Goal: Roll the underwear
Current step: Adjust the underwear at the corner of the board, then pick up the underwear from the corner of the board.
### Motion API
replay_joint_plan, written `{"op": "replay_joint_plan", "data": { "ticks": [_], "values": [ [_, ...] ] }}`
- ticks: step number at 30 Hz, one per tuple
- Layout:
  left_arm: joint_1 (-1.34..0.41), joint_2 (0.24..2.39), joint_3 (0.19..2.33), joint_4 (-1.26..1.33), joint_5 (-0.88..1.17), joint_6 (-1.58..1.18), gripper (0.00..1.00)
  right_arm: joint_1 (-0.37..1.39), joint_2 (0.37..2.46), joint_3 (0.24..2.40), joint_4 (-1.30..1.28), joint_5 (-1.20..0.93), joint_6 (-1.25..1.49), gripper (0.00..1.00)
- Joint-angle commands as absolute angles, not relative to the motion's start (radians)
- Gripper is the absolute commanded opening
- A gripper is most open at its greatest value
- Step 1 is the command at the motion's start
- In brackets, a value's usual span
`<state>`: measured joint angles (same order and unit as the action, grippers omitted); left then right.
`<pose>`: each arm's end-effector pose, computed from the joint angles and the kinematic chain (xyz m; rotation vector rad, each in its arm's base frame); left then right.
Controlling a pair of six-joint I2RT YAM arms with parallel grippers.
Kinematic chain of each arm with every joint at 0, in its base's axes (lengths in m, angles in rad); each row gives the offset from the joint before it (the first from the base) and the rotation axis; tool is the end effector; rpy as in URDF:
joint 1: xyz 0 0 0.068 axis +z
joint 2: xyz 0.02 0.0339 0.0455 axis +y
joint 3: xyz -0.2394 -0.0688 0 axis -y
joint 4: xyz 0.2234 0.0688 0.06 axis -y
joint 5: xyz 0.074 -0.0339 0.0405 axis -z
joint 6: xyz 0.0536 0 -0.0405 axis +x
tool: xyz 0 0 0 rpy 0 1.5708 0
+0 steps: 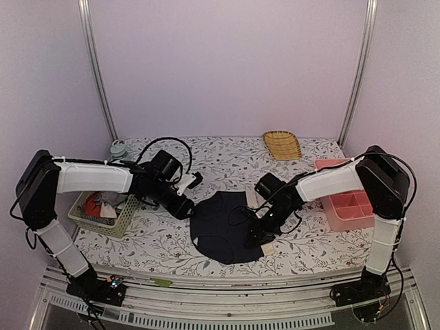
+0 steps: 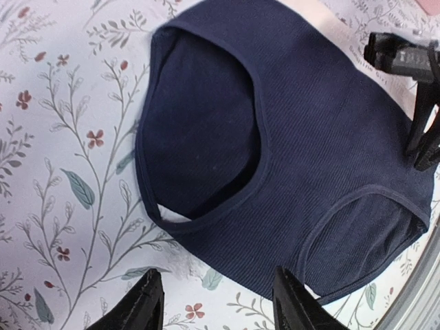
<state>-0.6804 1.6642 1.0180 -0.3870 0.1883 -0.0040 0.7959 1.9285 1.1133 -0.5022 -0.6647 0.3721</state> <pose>0.2437 -0.2102 0.1565 0.9466 2.4831 -0.4819 0.2071 0.2588 0.1038 0.7109 -2.7179 -1.0053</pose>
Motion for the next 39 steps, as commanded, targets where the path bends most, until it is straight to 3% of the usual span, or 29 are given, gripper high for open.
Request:
{"op": "replay_joint_plan", "data": {
  "ticks": [1, 8, 10, 17, 25, 39],
  "values": [
    [-0.675, 1.632, 0.99, -0.351, 0.244, -0.03, 0.54, 0.861, 1.944, 1.059, -0.503, -0.697, 0.337, 0.2],
    [-0.676, 1.636, 1.003, -0.351, 0.285, -0.02, 0.53, 0.904, 1.863, 1.003, -0.516, -0.758, 0.346, 0.21],
    [-0.676, 1.65, 1.022, -0.354, 0.308, -0.011, 0.53, 0.889, 1.829, 1.053, -0.547, -0.749, 0.329, 0.26],
    [-0.676, 1.762, 1.163, -0.358, 0.348, 0.017, 0.51, 0.66, 1.745, 1.199, -0.537, -0.689, 0.313, 0.37],
    [-0.672, 1.851, 1.275, -0.361, 0.367, 0.018, 0.52, 0.5, 1.864, 1.354, -0.592, -0.492, 0.168, 0.4],
    [-0.659, 1.843, 1.243, -0.363, 0.385, 0.024, 0.51, 0.492, 2.138, 1.505, -0.677, -0.554, -0.062, 0.45]
  ]
}}
